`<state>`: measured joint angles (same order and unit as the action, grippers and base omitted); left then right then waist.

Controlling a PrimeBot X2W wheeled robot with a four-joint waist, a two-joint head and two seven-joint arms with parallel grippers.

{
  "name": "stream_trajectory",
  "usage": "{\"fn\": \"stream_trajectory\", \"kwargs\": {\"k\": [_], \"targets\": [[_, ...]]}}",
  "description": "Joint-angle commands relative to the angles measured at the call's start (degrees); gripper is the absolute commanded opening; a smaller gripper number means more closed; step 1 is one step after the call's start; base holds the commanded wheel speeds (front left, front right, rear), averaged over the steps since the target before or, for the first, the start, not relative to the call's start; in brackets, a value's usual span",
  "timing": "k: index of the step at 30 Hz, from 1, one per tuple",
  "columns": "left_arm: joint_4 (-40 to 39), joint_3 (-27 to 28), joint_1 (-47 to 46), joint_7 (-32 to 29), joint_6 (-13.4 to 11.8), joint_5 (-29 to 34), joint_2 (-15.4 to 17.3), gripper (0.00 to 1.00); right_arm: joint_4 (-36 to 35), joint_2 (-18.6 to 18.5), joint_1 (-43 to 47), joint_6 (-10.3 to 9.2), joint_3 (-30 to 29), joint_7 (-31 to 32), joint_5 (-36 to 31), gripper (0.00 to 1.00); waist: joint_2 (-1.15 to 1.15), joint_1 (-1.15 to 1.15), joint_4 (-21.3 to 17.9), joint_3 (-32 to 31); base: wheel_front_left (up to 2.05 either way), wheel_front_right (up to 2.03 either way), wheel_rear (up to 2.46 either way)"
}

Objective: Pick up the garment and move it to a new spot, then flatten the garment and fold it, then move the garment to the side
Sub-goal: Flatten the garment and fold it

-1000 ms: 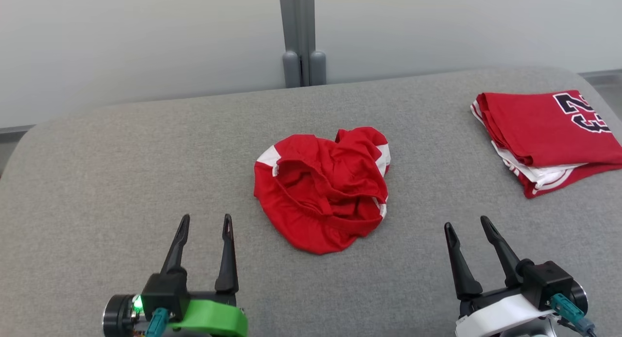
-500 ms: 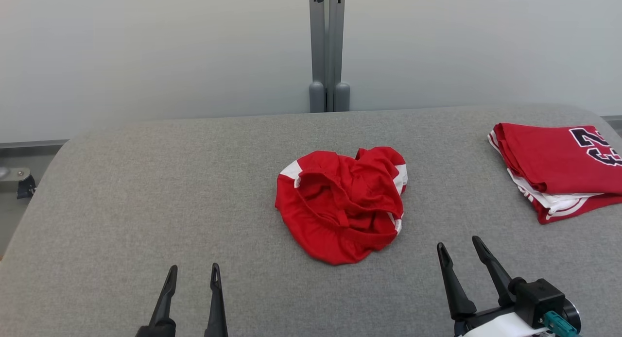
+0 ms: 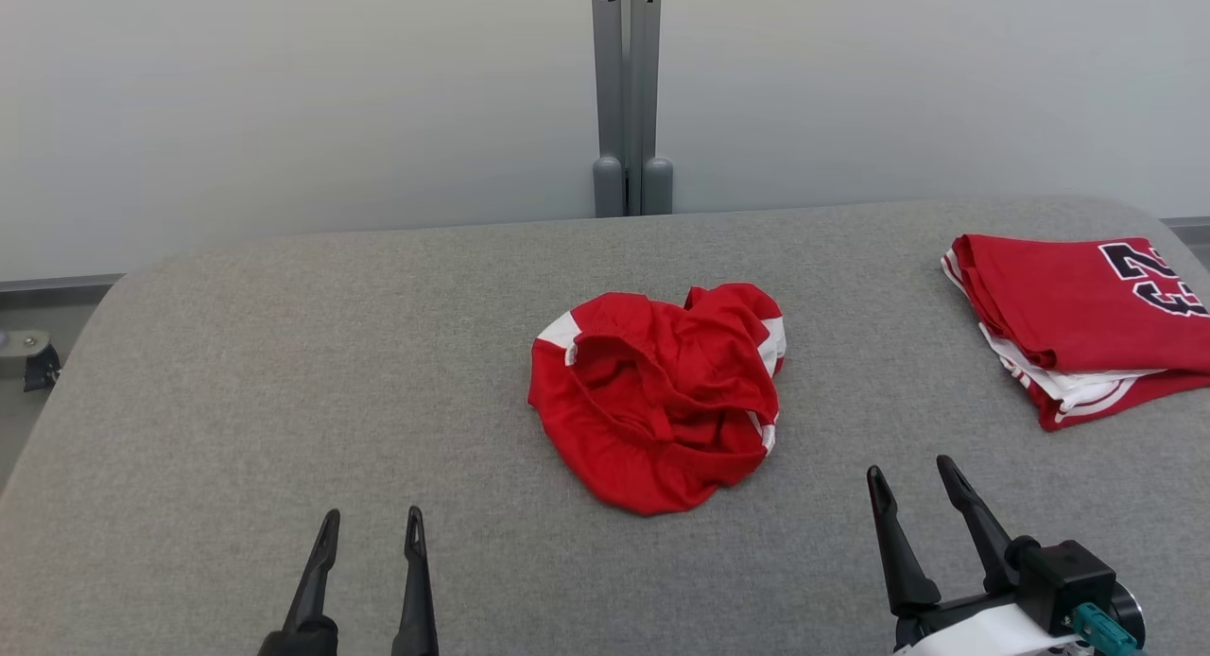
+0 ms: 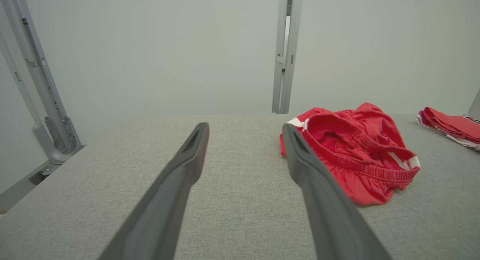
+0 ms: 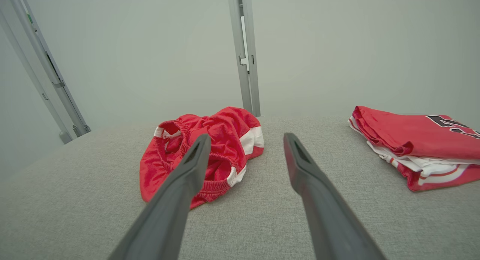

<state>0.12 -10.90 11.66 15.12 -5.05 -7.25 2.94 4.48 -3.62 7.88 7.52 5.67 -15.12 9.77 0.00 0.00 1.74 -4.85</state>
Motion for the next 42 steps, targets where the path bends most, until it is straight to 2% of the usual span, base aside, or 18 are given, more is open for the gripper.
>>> {"fn": "stream_trajectory", "kwargs": {"k": [1, 42], "targets": [[-0.2, 0.1, 0.6, 0.0, 0.0, 0.0, 0.0, 1.00, 0.0, 0.1, 0.4, -0.06, -0.2, 0.0, -0.4, 1.00, 0.00, 0.00, 0.0, 0.0, 0.00, 0.00, 0.00], [0.7, -0.7, 0.8, 0.0, -0.2, 0.4, 0.0, 1.00, 0.1, 0.5, 0.9, -0.06, -0.5, 0.0, -0.1, 1.00, 0.00, 0.00, 0.3, -0.2, 0.00, 0.00, 0.00]]}}
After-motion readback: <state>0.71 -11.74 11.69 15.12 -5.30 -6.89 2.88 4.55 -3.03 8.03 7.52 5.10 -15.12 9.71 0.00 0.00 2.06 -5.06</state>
